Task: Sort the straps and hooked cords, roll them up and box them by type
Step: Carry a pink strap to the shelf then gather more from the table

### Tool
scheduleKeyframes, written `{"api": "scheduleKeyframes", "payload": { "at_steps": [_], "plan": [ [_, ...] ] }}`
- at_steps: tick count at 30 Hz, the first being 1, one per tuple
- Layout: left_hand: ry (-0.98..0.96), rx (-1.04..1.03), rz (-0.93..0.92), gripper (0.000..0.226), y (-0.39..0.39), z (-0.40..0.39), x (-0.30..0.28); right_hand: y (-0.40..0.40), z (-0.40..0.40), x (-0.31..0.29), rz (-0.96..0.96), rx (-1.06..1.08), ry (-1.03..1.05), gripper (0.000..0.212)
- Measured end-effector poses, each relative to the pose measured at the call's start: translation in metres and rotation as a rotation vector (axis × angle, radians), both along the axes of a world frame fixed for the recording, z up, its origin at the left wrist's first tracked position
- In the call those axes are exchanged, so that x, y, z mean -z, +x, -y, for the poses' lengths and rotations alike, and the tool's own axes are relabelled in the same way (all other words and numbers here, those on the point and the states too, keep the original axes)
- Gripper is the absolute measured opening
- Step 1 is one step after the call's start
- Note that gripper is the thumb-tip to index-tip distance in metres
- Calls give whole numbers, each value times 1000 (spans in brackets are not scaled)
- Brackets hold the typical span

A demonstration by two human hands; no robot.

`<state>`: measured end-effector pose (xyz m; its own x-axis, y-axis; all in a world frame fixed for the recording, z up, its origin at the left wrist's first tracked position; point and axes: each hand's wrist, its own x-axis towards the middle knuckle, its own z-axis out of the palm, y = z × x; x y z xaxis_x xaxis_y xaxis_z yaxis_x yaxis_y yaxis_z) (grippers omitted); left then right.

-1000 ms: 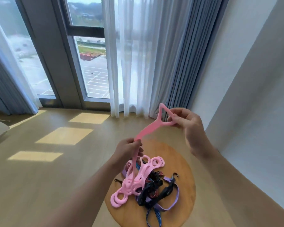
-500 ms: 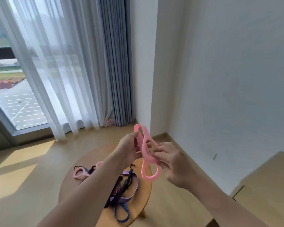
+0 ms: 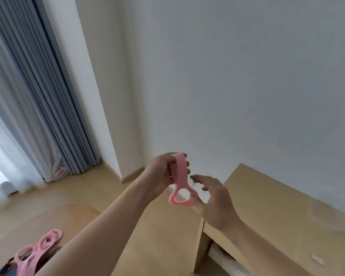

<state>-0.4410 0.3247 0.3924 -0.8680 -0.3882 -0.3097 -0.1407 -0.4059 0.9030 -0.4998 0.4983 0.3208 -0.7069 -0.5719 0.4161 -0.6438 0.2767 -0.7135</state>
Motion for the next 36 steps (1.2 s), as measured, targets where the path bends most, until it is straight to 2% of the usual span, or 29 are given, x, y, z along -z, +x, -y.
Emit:
{"api": "scheduleKeyframes", "payload": {
  "at_steps": [3, 5, 10, 12, 18, 23, 26, 31, 36],
  "plan": [
    [-32, 83, -16, 33, -47, -36, -6, -49, -29, -6, 383, -3, 59, 62],
    [-20, 125, -16, 34, -78, -56, -8, -76, -48, -1, 498, -48, 73, 60],
    [49, 190, -15, 31, -135, -89, -2, -109, -86, 19, 572, 64, 6, 19],
    [49, 193, -2, 30, -154, -95, 6, -118, -98, 24, 625, 107, -8, 12],
    [42, 221, 83, 29, -213, -94, 40, -137, -122, 33, 814, 213, -117, 23],
    [-54, 382, 139, 31, -252, -89, 71, -152, -123, 48, 749, 420, -64, 33],
    [-161, 491, 168, 30, -272, -75, 93, -165, -122, 55, 867, 581, -171, 29],
    [-327, 658, 243, 21, -292, -56, 130, -174, -126, 71, 1042, 706, -340, 27],
    [-292, 824, 253, 26, -306, -65, 156, -173, -140, 95, 1189, 802, -564, 23]
  ]
}}
